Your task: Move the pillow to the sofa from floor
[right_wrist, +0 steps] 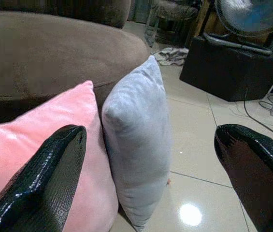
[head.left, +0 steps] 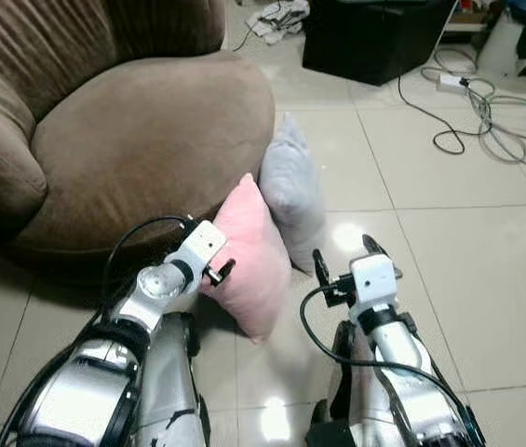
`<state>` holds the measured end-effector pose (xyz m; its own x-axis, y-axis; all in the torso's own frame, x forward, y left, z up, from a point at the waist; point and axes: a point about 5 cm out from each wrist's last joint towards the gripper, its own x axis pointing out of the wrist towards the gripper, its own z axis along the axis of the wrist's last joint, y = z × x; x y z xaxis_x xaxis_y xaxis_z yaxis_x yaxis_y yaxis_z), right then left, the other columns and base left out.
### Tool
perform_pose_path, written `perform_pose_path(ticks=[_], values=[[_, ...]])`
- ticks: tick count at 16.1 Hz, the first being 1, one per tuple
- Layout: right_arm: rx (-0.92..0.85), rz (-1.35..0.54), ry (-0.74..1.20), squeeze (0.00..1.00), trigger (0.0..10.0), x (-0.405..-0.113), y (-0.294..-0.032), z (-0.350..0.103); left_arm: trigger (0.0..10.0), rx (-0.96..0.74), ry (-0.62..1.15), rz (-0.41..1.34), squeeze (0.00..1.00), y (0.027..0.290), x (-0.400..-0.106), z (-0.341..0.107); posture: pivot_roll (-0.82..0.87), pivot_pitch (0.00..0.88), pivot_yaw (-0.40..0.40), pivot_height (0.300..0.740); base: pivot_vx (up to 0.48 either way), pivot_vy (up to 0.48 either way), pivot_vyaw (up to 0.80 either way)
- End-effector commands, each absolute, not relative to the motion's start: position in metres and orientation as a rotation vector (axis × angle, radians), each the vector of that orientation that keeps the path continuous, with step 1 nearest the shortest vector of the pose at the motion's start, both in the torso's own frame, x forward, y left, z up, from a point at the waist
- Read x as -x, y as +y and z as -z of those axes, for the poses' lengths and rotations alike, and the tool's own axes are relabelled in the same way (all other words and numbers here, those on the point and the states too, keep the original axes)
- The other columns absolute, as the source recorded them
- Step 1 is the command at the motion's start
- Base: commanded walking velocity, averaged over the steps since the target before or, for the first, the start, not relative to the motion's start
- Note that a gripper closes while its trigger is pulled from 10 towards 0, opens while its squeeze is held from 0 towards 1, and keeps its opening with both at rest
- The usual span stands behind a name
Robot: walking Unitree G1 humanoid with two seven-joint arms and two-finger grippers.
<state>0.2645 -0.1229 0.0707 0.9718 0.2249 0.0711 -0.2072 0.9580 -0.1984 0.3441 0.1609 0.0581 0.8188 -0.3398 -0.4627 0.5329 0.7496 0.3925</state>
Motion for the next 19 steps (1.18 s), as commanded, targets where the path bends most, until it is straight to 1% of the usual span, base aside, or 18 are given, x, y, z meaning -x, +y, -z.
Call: perform_pose_path(ticks=[1, 4, 8, 10, 13, 14, 16, 19], values=[[0.187, -0.200, -0.081, 0.00, 10.0, -0.261, -0.126, -0.070, 10.0, -0.584, 0.406, 0.485, 1.00, 0.165, -0.347, -0.059, 0.02, 0.187, -0.013, 0.495, 0.000, 0.000, 0.00], [0.180, -0.183, -0.072, 0.00, 10.0, -0.250, -0.125, -0.068, 10.0, -0.648, 0.470, 0.485, 1.00, 0.171, -0.353, -0.065, 0.00, 0.201, 0.011, 0.495, 0.000, 0.000, 0.00], [0.166, -0.158, -0.082, 0.00, 10.0, -0.243, -0.122, -0.073, 10.0, -0.711, 0.509, 0.514, 1.00, 0.166, -0.354, -0.064, -0.03, 0.224, 0.039, 0.495, 0.000, 0.000, 0.00], [0.158, -0.141, -0.078, 0.00, 10.0, -0.238, -0.122, -0.075, 10.0, -0.728, 0.525, 0.519, 1.00, 0.165, -0.354, -0.063, -0.04, 0.244, 0.055, 0.495, 0.000, 0.000, 0.00], [0.145, -0.125, -0.081, 0.00, 10.0, -0.227, -0.118, -0.080, 10.0, -0.781, 0.557, 0.502, 1.00, 0.170, -0.353, -0.061, -0.06, 0.289, 0.092, 0.495, 0.000, 0.000, 0.00], [0.136, -0.101, -0.083, 0.00, 10.0, -0.221, -0.117, -0.083, 10.0, -0.797, 0.557, 0.489, 1.00, 0.173, -0.355, -0.065, -0.08, 0.301, 0.113, 0.495, 0.000, 0.000, 0.00], [0.130, -0.065, -0.058, 0.00, 10.0, -0.213, -0.121, -0.080, 10.0, -0.802, 0.507, 0.485, 1.00, 0.171, -0.365, -0.079, -0.08, 0.308, 0.123, 0.495, 0.000, 0.000, 0.00], [0.132, -0.069, -0.025, 0.00, 10.0, -0.201, -0.120, -0.075, 10.0, -0.923, 0.480, 0.518, 1.00, 0.173, -0.371, -0.092, -0.07, 0.339, 0.137, 0.495, 0.000, 0.000, 0.00]])
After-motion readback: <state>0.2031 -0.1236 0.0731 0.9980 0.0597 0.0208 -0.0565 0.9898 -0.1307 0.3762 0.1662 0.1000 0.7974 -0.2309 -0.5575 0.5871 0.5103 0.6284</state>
